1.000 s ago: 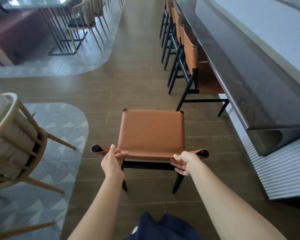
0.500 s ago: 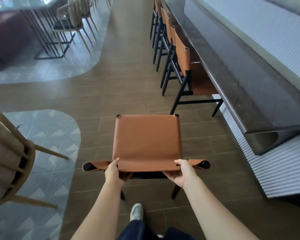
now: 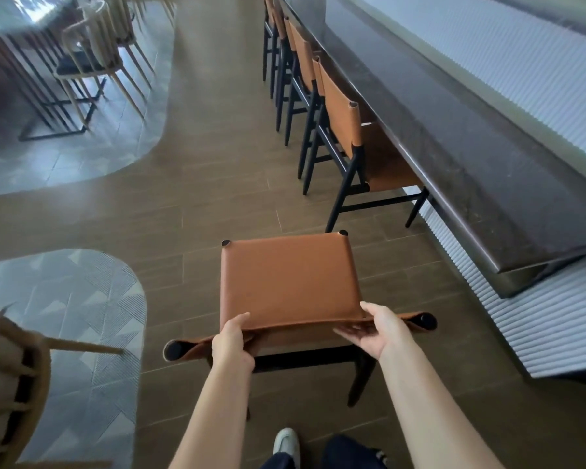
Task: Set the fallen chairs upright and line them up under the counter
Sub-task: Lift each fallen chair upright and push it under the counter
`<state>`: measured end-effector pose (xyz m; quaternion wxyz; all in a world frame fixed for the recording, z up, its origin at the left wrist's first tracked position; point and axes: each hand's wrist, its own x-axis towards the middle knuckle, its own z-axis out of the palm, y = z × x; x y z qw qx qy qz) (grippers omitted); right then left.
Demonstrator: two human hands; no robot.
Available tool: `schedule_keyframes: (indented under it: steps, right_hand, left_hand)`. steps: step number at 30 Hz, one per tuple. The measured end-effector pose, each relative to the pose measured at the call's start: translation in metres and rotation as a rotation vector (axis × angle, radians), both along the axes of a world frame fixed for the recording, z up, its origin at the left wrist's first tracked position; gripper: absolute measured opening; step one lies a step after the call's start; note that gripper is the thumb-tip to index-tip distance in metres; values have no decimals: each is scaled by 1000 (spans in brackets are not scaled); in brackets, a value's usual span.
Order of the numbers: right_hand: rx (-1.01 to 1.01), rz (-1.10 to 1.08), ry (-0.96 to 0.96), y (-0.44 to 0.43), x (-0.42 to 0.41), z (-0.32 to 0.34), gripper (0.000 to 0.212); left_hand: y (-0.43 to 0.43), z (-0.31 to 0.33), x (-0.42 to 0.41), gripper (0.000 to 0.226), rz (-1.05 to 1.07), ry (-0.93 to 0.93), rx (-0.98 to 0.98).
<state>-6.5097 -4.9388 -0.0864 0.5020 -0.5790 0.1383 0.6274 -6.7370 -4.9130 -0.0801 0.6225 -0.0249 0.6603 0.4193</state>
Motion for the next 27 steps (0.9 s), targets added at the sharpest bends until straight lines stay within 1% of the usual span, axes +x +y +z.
schedule_keyframes:
  steps: [3, 6, 7, 11, 12, 15, 16, 22, 27]
  right_hand:
    - [33, -33, 11, 21, -3, 11, 35]
    - [58, -30, 21, 39, 0, 21, 35]
    - [64, -30, 21, 45, 1, 26, 35]
    - [69, -79, 11, 77, -2, 44, 22]
    - [63, -102, 6, 86, -3, 47, 24]
    - [50, -158, -38, 109, -6, 49, 39]
    - [46, -171, -45, 115, -6, 50, 41]
    - [8, -92, -51, 165, 8, 62, 47]
    - [-72, 7, -123, 208, 14, 74, 41]
  left_hand:
    - [24, 13, -1, 32, -45, -37, 16]
    - [45, 21, -2, 11, -40, -124, 34]
    - [52, 24, -1, 8, -39, -145, 38]
    - [80, 38, 1, 17, -57, -190, 75]
    - [88, 41, 3, 19, -62, -195, 78]
    - [113, 49, 10, 14, -68, -157, 93]
    - [120, 51, 10, 16, -68, -139, 96]
    - [168, 63, 20, 36, -36, -107, 72]
    - [203, 64, 20, 29, -46, -69, 138]
